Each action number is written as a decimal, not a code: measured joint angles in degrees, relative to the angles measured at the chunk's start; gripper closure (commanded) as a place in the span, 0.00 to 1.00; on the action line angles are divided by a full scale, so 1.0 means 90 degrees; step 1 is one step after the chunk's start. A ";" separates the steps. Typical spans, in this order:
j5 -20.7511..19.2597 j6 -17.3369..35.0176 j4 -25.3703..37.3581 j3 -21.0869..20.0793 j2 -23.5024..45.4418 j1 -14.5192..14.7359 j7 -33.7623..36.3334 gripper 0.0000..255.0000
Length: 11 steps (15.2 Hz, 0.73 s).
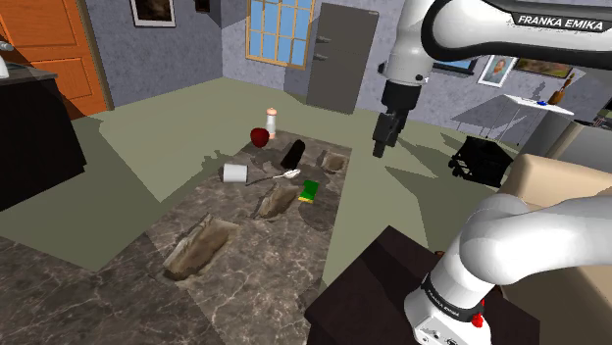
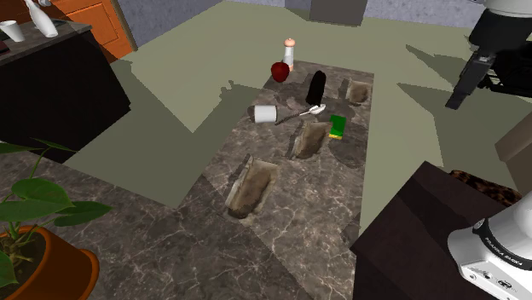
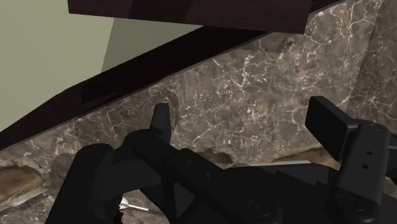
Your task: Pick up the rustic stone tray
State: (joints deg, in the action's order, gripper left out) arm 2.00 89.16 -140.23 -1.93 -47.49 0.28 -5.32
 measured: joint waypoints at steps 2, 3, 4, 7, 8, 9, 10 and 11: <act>0.0025 0.0071 -0.0013 -0.0033 0.0056 0.0016 0.0024 0.00; 0.0081 0.0187 -0.0038 -0.0107 0.0143 0.0052 0.0084 0.00; 0.0132 0.0356 -0.0118 -0.0178 0.0229 0.0086 0.0136 0.00; 0.0327 0.0898 -0.0237 -0.0462 0.0630 0.0214 0.0358 0.00; 0.0378 0.1109 -0.0249 -0.0550 0.0817 0.0248 0.0419 0.00; 0.0432 0.1255 -0.0229 -0.0640 0.0969 0.0287 0.0493 0.00; 0.0479 0.1451 -0.0252 -0.0730 0.1135 0.0322 0.0558 0.00; 0.0525 0.1629 -0.0210 -0.0827 0.1341 0.0357 0.0633 0.00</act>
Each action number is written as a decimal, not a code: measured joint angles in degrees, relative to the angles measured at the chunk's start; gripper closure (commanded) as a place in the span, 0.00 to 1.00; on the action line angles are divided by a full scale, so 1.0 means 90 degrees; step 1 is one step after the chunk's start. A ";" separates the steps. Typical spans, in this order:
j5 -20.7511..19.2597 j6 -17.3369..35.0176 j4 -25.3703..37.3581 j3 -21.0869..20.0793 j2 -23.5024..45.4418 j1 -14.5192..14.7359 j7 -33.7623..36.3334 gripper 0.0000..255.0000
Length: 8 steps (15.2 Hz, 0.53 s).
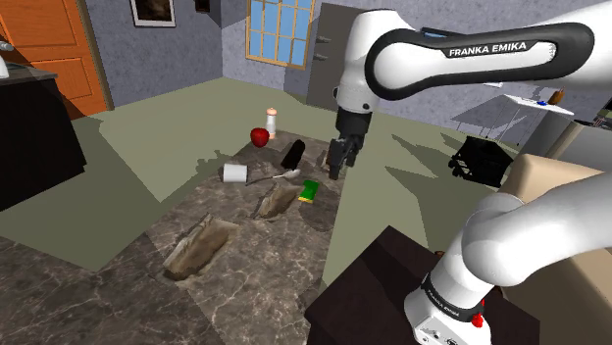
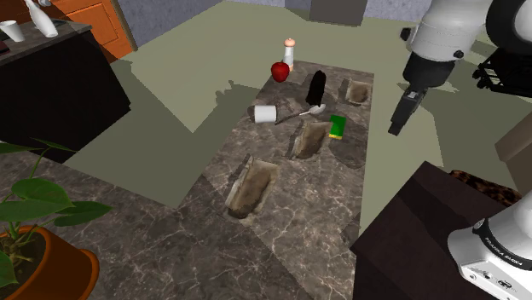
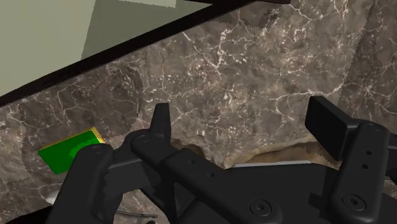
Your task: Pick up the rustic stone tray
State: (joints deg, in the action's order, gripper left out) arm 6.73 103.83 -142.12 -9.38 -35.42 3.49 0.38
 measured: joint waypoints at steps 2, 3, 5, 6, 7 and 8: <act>0.0097 0.0333 0.0036 -0.0213 0.0342 0.0087 0.0179 0.00; 0.0118 0.0487 0.0091 -0.0295 0.0538 0.0109 0.0242 0.00; 0.0145 0.0911 0.0146 -0.0481 0.0998 0.0147 0.0383 0.00; 0.0152 0.1064 0.0268 -0.0594 0.1258 0.0175 0.0493 0.00; 0.0153 0.1207 0.0313 -0.0673 0.1433 0.0197 0.0563 0.00; 0.0141 0.1380 0.0374 -0.0764 0.1658 0.0215 0.0648 0.00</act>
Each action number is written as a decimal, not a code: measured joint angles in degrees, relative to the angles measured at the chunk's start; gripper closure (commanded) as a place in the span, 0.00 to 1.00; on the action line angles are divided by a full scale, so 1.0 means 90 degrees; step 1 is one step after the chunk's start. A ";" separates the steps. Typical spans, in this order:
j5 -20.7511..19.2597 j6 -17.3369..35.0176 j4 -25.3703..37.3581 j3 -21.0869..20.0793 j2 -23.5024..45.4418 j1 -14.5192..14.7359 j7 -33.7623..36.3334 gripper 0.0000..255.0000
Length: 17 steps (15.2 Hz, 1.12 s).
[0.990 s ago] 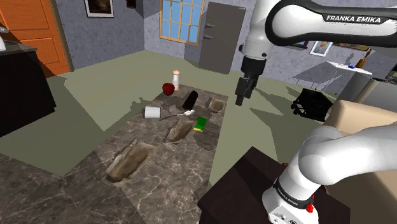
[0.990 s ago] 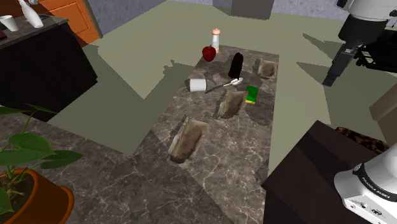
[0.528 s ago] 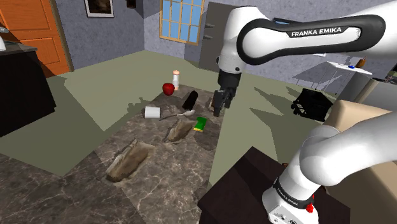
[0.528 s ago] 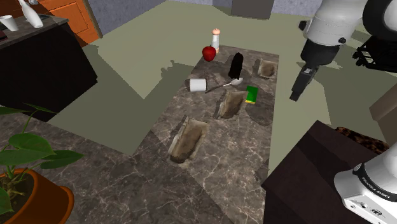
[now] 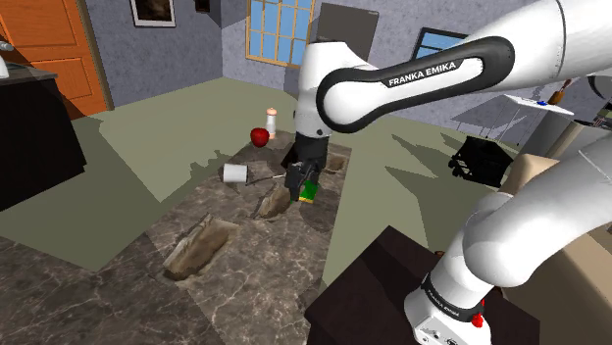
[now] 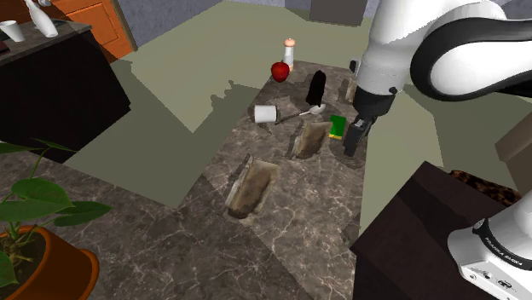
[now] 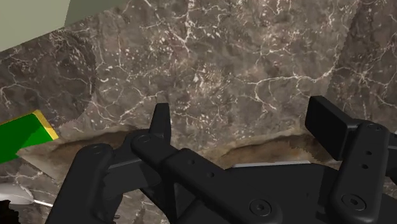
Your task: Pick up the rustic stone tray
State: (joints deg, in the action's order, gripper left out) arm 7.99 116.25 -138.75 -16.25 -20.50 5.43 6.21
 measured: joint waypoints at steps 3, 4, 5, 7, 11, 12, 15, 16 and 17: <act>-0.0089 0.0403 0.0265 -0.0243 0.0640 0.0049 0.0267 0.00; -0.0156 0.0546 0.0442 -0.0355 0.0951 0.0071 0.0417 0.00; -0.0199 0.0692 0.0494 -0.0441 0.1148 0.0105 0.0534 0.00; -0.0356 0.0965 0.0698 -0.0576 0.1625 0.0143 0.0752 0.00; -0.0774 0.1266 0.1311 -0.0757 0.2567 0.0259 0.1204 0.00; -0.0903 0.1352 0.1468 -0.0775 0.2821 0.0296 0.1312 0.00; -0.1338 0.1573 0.2040 -0.0800 0.3673 0.0504 0.1715 0.00; -0.1454 0.1609 0.2215 -0.0803 0.3898 0.0595 0.1842 0.00; -0.1564 0.1625 0.2405 -0.0795 0.4117 0.0680 0.1946 0.00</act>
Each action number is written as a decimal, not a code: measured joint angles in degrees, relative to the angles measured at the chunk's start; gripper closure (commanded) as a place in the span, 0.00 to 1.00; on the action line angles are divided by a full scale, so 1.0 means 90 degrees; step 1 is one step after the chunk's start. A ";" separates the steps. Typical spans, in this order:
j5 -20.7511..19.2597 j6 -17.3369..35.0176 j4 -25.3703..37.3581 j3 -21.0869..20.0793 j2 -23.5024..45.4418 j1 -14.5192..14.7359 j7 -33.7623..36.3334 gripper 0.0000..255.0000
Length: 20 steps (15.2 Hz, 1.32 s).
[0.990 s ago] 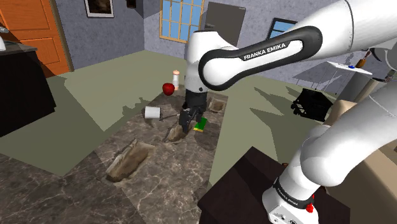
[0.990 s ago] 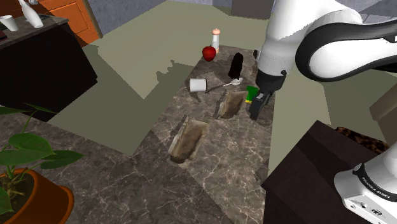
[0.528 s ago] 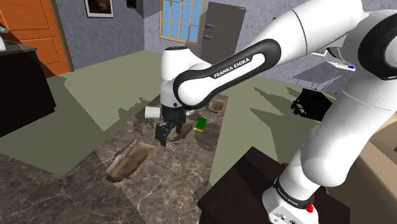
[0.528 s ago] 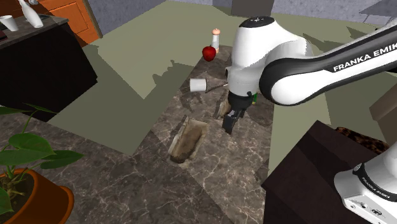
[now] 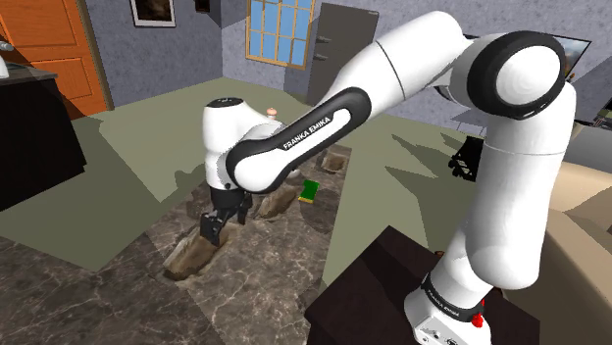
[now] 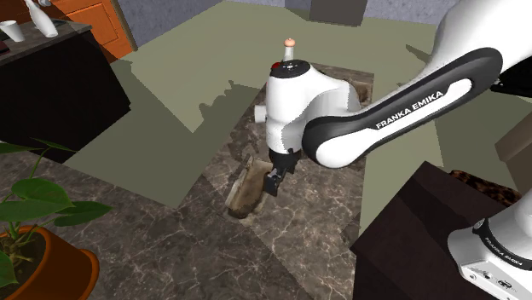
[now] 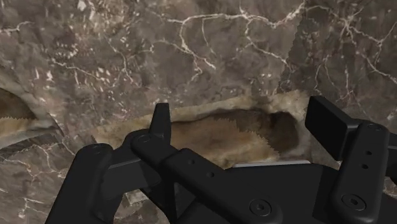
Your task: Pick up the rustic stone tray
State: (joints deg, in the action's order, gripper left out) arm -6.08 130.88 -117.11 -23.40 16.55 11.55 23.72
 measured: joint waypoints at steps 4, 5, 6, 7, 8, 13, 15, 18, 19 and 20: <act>-0.0449 -0.0016 0.0992 0.0111 0.1028 0.0401 0.0362 0.00; -0.0535 -0.0026 0.1228 0.0147 0.1260 0.0486 0.0407 0.00; -0.0628 -0.0036 0.1488 0.0181 0.1516 0.0620 0.0503 0.00; -0.0707 -0.0081 0.1788 0.0221 0.1780 0.0719 0.0534 0.00; -0.0776 -0.0121 0.2066 0.0250 0.2020 0.0851 0.0612 0.00; -0.1038 -0.0469 0.3768 0.0431 0.3360 0.1398 0.0684 0.00; -0.1077 -0.0532 0.4125 0.0466 0.3647 0.1522 0.0703 0.00; -0.1117 -0.0420 0.4191 0.0502 0.3823 0.1573 0.0729 0.00; -0.1132 -0.0366 0.4200 0.0516 0.3885 0.1590 0.0743 0.00; -0.1143 -0.0339 0.4239 0.0530 0.3953 0.1598 0.0738 0.00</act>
State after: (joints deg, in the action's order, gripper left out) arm -16.37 127.83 -78.96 -18.63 52.13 25.93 30.36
